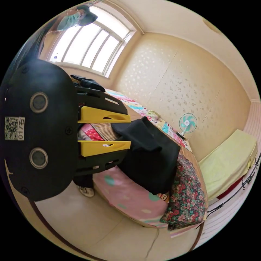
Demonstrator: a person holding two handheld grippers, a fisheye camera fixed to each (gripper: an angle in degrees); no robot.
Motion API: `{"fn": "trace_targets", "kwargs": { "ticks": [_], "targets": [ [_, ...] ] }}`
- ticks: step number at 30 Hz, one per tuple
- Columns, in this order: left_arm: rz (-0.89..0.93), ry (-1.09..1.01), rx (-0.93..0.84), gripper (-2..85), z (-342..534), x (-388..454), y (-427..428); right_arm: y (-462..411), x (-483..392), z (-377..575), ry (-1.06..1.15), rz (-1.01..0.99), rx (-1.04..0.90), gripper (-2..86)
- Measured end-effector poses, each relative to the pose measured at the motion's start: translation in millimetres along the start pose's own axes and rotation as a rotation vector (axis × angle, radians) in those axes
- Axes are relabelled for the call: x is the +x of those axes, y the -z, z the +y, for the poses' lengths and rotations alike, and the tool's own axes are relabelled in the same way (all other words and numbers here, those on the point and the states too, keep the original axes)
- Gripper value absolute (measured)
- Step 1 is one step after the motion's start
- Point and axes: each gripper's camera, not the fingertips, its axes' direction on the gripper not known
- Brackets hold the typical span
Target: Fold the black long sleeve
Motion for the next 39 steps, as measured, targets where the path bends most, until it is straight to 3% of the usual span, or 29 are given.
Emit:
{"fn": "trace_targets", "kwargs": {
  "ticks": [5,9,13,16,19,21,24,26,29,31,35,39],
  "targets": [
    [0.023,0.021,-0.007,6.4,-12,-8,15,-61,1,22,-0.103,-0.009,-0.063,12.7],
    [0.039,0.059,0.02,6.5,-18,-18,36,-70,-17,9,-0.169,0.205,0.056,12.2],
    [0.073,0.107,0.045,6.5,-29,-34,57,-71,-52,3,-0.328,0.247,0.132,5.0],
    [0.094,0.133,0.054,6.5,-39,-44,69,-69,-105,6,-0.251,0.239,0.256,3.6],
    [0.123,0.16,0.061,6.6,-50,-54,78,-97,-174,9,-0.035,0.181,0.351,3.2],
    [0.15,0.171,0.06,6.6,-57,-60,83,-139,-226,14,0.16,0.05,0.285,3.1],
    [0.18,0.187,0.068,6.6,-68,-69,93,-234,-314,47,0.437,-0.09,0.019,3.3],
    [0.183,0.201,0.081,6.6,-77,-77,103,-322,-366,104,0.665,-0.149,-0.285,3.7],
    [0.175,0.233,0.109,7.0,-89,-92,119,-433,-364,200,0.81,0.002,-0.662,4.6],
    [0.155,0.273,0.137,7.5,-96,-106,137,-476,-340,244,0.77,0.16,-0.863,5.6],
    [0.031,0.436,0.321,9.3,-116,-165,218,-423,-334,249,0.729,0.004,-0.709,7.7],
    [-0.164,0.567,0.425,11.0,-151,-243,263,-386,-324,234,0.78,0.121,-0.651,8.4]
  ]
}}
